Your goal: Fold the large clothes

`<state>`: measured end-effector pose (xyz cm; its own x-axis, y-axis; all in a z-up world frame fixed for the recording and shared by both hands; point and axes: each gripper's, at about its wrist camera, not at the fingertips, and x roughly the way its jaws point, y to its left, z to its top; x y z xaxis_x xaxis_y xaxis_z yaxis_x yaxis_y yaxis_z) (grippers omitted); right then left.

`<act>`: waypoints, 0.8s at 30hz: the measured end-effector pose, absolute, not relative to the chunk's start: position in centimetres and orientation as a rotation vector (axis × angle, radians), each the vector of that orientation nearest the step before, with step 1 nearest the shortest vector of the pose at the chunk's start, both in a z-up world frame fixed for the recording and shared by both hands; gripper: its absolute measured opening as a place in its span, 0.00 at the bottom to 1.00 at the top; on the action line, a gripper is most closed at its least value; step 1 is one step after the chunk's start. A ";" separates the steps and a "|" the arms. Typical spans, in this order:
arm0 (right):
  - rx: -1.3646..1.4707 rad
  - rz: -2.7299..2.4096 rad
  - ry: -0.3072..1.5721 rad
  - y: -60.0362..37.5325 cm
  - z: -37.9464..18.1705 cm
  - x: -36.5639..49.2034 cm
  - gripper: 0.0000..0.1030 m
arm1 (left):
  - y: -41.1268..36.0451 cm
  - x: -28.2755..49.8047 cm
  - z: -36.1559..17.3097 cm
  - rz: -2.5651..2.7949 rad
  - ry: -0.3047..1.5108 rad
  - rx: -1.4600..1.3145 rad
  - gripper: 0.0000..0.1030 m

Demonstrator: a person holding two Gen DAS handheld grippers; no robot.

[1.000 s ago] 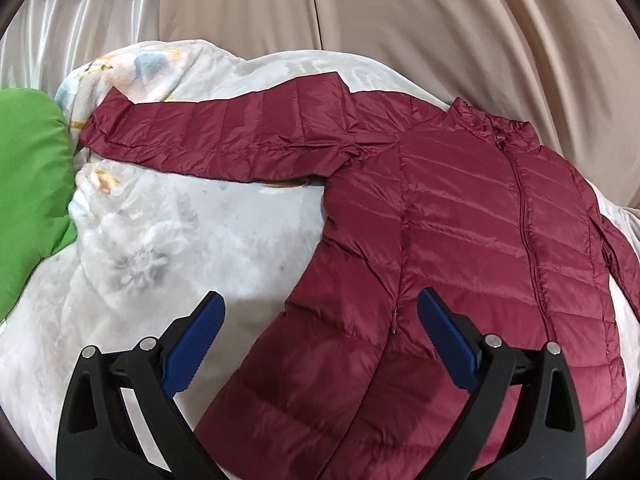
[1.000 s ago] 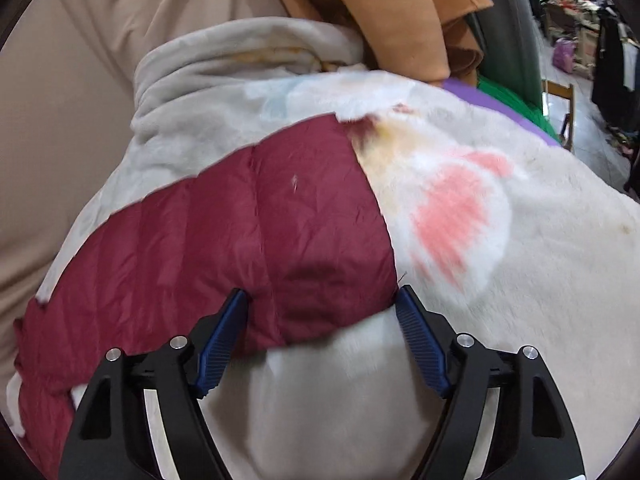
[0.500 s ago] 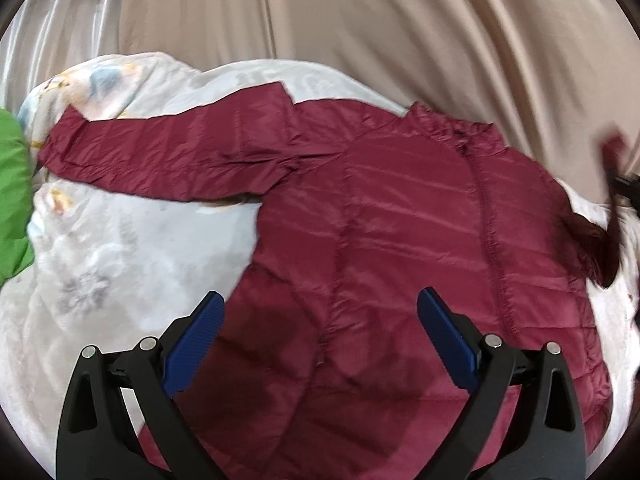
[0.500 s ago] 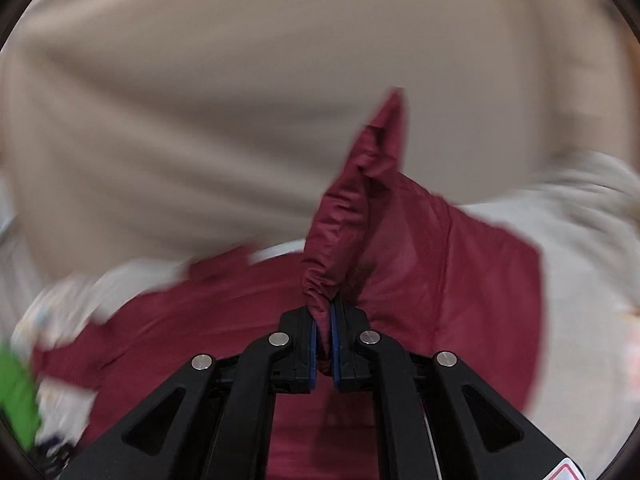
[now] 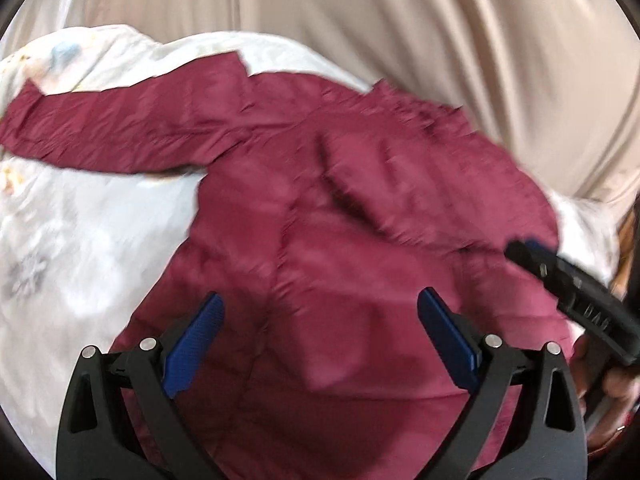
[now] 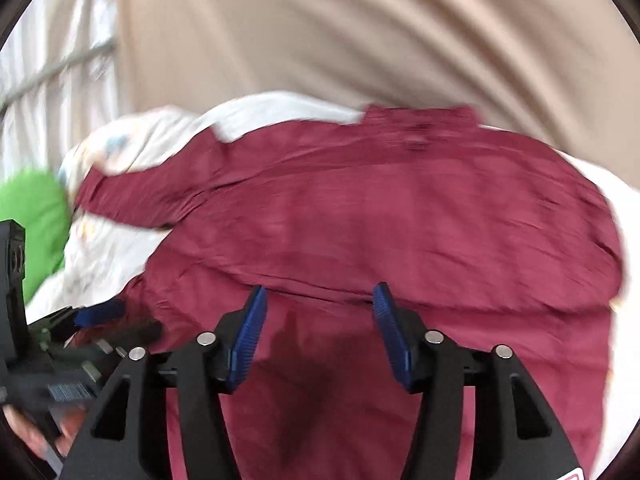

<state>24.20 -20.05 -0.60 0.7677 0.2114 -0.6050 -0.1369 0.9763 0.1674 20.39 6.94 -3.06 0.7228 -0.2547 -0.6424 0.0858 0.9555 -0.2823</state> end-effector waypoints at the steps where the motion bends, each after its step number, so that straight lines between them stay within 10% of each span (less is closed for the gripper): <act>1: 0.151 0.158 0.669 -21.7 -0.3 23.6 0.55 | 6.8 21.0 -2.0 -0.224 0.746 -0.265 0.93; 9: 0.371 -0.102 0.663 -37.9 -0.3 22.5 0.59 | 4.1 31.7 -3.2 -0.253 0.926 -0.279 0.79; 13: 0.451 -0.157 0.675 -42.5 -1.4 25.2 0.59 | 3.0 35.1 -4.3 -0.365 0.975 -0.311 0.07; 22: 0.555 -0.087 0.661 -43.5 -2.4 32.4 0.59 | 2.8 36.6 4.8 -0.301 0.643 -0.167 0.02; 23: 0.580 -0.062 0.676 -43.5 -2.9 33.3 0.55 | 2.8 37.2 4.4 -0.284 0.651 -0.157 0.02; 24: 0.576 -0.057 0.691 -43.1 -3.2 33.7 0.30 | 2.6 37.7 3.7 -0.268 0.669 -0.143 0.02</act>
